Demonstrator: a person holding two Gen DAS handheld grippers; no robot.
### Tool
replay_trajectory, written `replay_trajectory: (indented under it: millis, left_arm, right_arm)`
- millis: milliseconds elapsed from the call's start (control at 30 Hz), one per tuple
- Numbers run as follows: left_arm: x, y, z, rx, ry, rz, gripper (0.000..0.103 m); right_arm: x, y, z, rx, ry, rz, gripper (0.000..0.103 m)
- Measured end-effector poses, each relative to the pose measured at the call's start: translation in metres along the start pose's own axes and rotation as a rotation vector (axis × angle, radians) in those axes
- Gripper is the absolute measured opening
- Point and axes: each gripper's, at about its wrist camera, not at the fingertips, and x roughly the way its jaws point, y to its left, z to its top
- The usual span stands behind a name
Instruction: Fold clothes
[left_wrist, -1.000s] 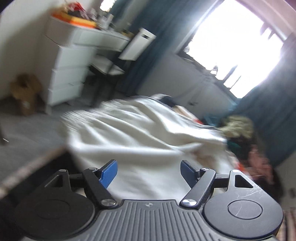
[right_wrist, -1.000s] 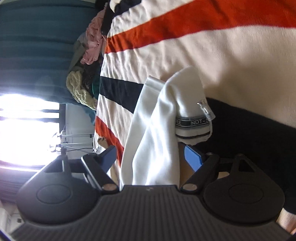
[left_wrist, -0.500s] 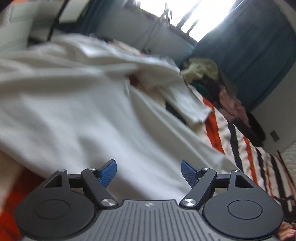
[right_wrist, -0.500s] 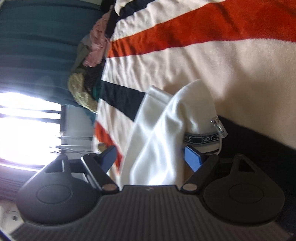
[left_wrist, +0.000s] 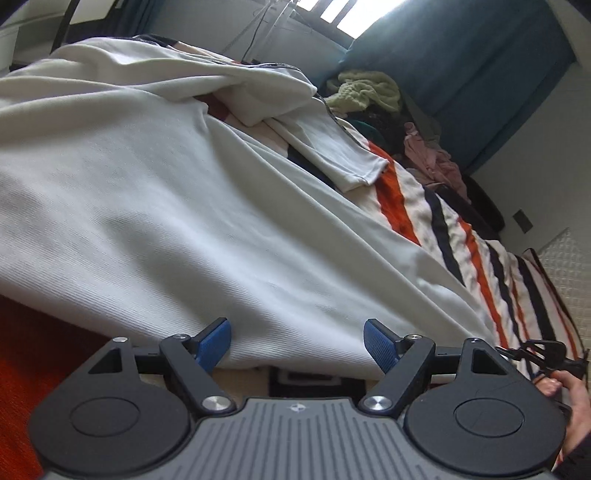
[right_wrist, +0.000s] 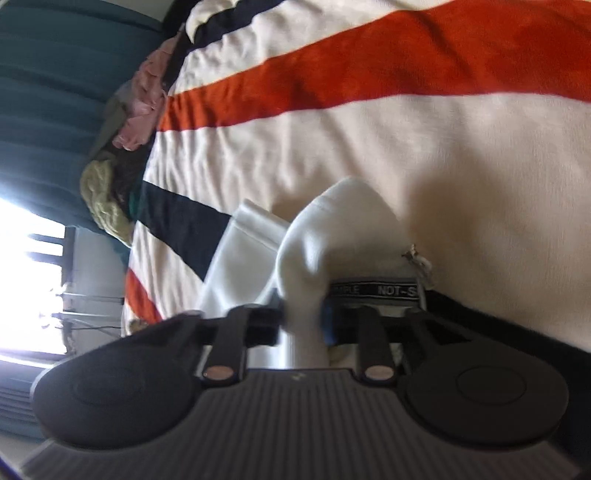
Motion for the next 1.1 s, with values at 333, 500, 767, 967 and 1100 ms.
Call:
replay_trajectory:
  millis: [333,500,767,967,1100]
  left_arm:
    - [-0.005,0.006,0.005,-0.030,-0.046,0.025,0.081]
    - [-0.001,0.007,0.008,-0.035,-0.027,0.017,0.081]
    - [-0.003,0.000,0.002,0.005,-0.015,-0.004,0.081]
    - [-0.004,-0.002,0.000,0.025,-0.018,0.025,0.081]
    - [-0.003,-0.004,-0.001,0.050,-0.020,0.051,0.081]
  right_arm:
    - [-0.046,0.057,-0.026,-0.250,-0.089,0.217,0.009]
    - [-0.080,0.070,-0.043,-0.415,-0.120,0.286,0.009]
    - [-0.067,-0.049,-0.008,0.081,0.125,0.013,0.011]
    - [-0.099,-0.041,-0.016,0.009,-0.023,-0.078,0.014]
    - [-0.121,-0.026,-0.015,-0.115,-0.162,-0.157,0.043]
